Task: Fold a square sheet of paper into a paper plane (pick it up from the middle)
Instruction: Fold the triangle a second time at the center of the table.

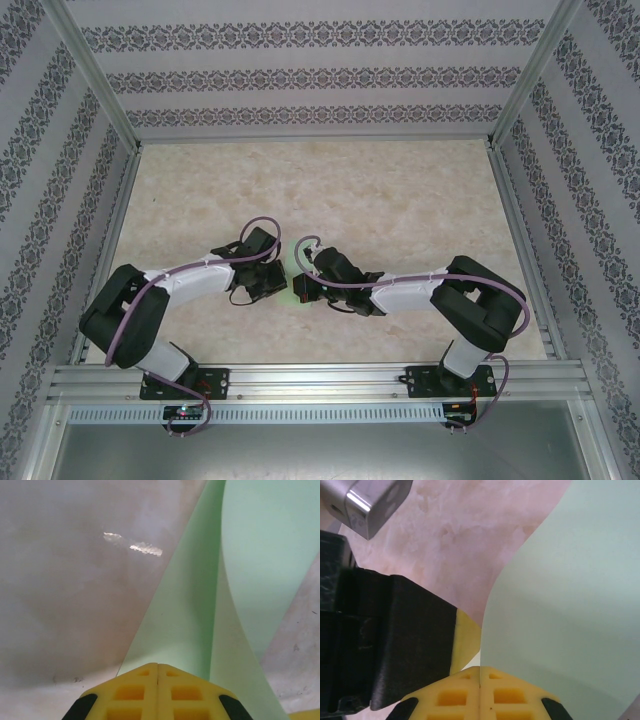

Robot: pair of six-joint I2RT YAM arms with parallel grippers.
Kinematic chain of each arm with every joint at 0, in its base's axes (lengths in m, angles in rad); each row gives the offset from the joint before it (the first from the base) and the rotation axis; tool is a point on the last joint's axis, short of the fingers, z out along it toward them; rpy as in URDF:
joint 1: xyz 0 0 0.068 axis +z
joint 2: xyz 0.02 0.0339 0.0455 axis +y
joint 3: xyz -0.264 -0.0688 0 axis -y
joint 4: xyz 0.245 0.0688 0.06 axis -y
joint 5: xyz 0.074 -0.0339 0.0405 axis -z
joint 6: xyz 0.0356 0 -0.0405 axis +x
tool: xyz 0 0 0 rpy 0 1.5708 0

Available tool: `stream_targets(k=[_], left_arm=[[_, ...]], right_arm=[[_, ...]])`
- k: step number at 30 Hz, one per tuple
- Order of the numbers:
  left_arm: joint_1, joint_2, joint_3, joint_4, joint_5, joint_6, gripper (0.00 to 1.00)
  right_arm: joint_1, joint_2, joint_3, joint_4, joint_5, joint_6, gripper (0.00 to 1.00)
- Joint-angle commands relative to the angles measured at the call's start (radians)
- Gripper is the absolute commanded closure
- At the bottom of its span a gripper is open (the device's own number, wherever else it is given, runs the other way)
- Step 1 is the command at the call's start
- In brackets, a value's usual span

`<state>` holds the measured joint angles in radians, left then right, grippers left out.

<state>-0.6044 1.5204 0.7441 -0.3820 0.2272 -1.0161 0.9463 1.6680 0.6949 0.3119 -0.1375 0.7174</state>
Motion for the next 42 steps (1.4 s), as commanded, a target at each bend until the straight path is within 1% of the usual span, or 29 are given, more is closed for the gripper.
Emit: stream_targets(k=[1, 5, 9, 11, 17, 22, 30, 35, 42], left_arm=[[-0.009, 0.029, -0.005, 0.044, 0.006, -0.006, 1.00], [-0.011, 0.078, -0.006, 0.058, 0.028, 0.002, 1.00], [-0.014, 0.080, -0.006, 0.038, 0.009, 0.008, 1.00], [-0.015, 0.076, -0.012, 0.030, -0.002, 0.012, 1.00], [-0.015, 0.083, -0.009, 0.017, -0.006, 0.027, 1.00], [-0.015, 0.086, 0.003, 0.002, -0.013, 0.040, 1.00], [-0.015, 0.092, 0.027, -0.026, -0.026, 0.060, 1.00], [-0.015, 0.093, 0.028, -0.028, -0.026, 0.062, 1.00], [-0.016, 0.094, 0.030, -0.030, -0.024, 0.063, 1.00]], right_arm=[[-0.016, 0.012, -0.017, 0.024, -0.025, 0.016, 1.00], [-0.034, -0.004, -0.013, -0.022, -0.065, -0.016, 1.00], [-0.064, -0.032, -0.011, -0.101, -0.100, -0.061, 0.98], [-0.086, -0.037, -0.004, -0.128, -0.142, -0.083, 0.97], [-0.142, -0.022, 0.046, -0.228, -0.215, -0.150, 0.95], [-0.160, 0.004, 0.102, -0.313, -0.245, -0.222, 0.94], [-0.179, 0.050, 0.189, -0.442, -0.248, -0.325, 0.92], [-0.191, 0.061, 0.207, -0.469, -0.225, -0.348, 0.92], [-0.204, 0.083, 0.235, -0.478, -0.229, -0.367, 0.91]])
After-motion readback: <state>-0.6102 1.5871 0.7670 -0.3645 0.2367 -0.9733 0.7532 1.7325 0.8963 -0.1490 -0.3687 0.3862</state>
